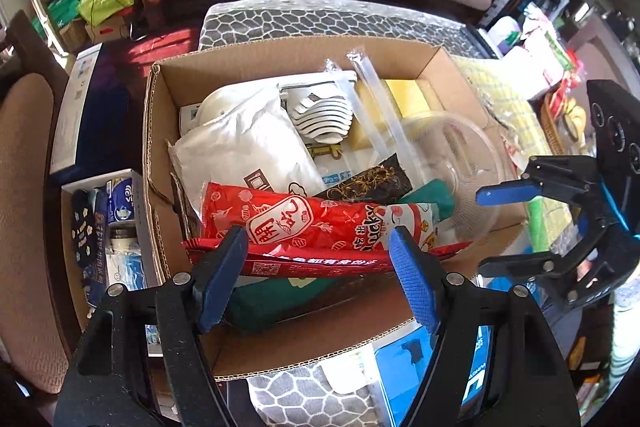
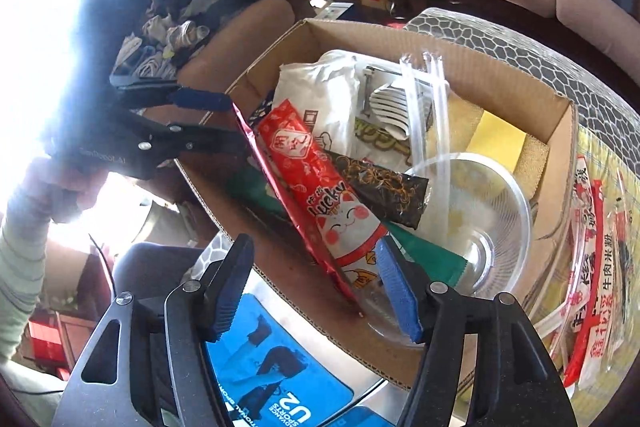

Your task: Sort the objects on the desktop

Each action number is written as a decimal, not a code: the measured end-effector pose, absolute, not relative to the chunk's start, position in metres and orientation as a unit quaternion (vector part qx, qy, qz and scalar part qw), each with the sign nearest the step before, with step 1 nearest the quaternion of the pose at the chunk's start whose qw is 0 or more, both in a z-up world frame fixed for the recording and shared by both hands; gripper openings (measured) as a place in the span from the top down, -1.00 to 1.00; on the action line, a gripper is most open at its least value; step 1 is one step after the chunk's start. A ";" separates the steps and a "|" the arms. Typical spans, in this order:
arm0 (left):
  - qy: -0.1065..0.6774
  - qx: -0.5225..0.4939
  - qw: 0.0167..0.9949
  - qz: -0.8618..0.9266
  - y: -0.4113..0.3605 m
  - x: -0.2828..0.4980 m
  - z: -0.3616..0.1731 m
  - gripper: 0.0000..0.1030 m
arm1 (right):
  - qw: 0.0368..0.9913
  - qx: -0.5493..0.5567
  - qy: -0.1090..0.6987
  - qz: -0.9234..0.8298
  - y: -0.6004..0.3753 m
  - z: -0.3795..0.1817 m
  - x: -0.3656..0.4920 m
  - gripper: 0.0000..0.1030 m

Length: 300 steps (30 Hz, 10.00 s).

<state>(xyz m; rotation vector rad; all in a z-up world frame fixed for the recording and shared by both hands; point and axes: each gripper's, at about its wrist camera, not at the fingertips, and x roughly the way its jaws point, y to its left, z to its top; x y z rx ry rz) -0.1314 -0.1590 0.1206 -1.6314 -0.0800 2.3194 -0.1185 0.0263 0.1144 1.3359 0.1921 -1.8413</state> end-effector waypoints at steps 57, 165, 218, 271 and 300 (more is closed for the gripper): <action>0.027 -0.538 0.129 0.833 -0.086 -0.099 0.130 -1.00 | 0.309 0.472 0.087 -0.821 0.141 0.163 -0.110 -0.79; -0.032 -0.605 0.156 0.781 0.237 -0.220 -0.007 0.84 | 0.154 0.523 0.049 -0.837 0.422 -0.002 -0.216 -0.41; -0.162 -0.480 0.174 0.845 -0.008 -0.173 0.200 0.90 | 0.278 0.416 -0.011 -0.866 0.248 0.204 -0.135 0.72; -0.516 -0.392 -0.007 0.761 -0.187 -0.065 0.074 -0.08 | 0.426 0.465 0.039 -0.776 0.029 0.139 -0.125 -0.09; -0.323 -0.491 0.046 0.808 -0.203 -0.076 0.118 -0.36 | 0.340 0.509 0.108 -0.783 0.040 0.128 -0.115 -0.39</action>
